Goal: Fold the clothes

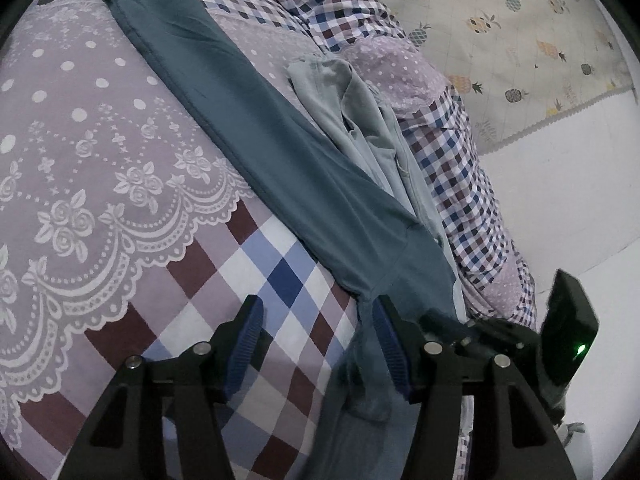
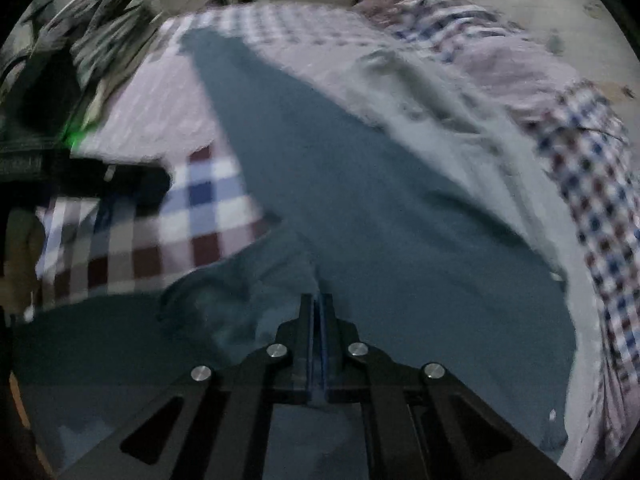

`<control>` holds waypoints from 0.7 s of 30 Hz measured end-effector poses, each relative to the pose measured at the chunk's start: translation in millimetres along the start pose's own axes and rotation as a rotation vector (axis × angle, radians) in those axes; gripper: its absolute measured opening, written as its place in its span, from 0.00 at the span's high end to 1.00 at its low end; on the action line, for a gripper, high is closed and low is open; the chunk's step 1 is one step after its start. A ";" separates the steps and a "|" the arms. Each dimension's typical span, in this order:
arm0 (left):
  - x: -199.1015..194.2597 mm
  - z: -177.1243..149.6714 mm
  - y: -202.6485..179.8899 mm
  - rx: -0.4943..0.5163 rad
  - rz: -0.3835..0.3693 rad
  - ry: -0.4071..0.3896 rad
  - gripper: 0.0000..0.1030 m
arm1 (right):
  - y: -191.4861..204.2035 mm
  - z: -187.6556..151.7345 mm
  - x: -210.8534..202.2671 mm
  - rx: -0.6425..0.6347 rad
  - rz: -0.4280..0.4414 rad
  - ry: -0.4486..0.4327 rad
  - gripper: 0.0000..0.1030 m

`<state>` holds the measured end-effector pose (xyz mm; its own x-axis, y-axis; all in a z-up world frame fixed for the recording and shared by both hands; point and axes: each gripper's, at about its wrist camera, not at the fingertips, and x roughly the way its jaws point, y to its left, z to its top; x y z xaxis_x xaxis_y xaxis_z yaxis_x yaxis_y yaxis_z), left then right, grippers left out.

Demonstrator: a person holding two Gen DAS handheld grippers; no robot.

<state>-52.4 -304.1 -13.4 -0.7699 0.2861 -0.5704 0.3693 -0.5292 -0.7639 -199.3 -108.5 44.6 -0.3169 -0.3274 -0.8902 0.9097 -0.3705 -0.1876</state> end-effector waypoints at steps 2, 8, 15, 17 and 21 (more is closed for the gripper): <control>-0.2 0.2 0.1 0.000 0.000 0.001 0.40 | -14.6 1.1 -6.2 0.036 -0.049 -0.004 1.00; 0.5 1.3 -1.2 0.011 0.010 0.005 0.40 | -53.7 4.6 15.6 0.149 -0.183 0.081 0.99; 3.4 -1.1 -7.3 0.048 0.003 0.016 0.40 | -50.7 15.1 42.3 0.164 -0.204 0.050 0.94; 5.6 -2.6 -12.3 0.066 -0.024 0.030 0.40 | -51.4 12.4 33.7 0.173 -0.247 0.044 0.83; 11.1 -10.0 -28.3 0.112 -0.101 0.060 0.40 | -68.5 -21.6 -23.7 0.254 -0.307 -0.030 0.46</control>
<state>-66.2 -278.0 -1.2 -0.7662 0.3880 -0.5122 0.2288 -0.5802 -0.7817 -248.3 -56.6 69.6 -0.5748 -0.1923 -0.7954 0.6774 -0.6572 -0.3306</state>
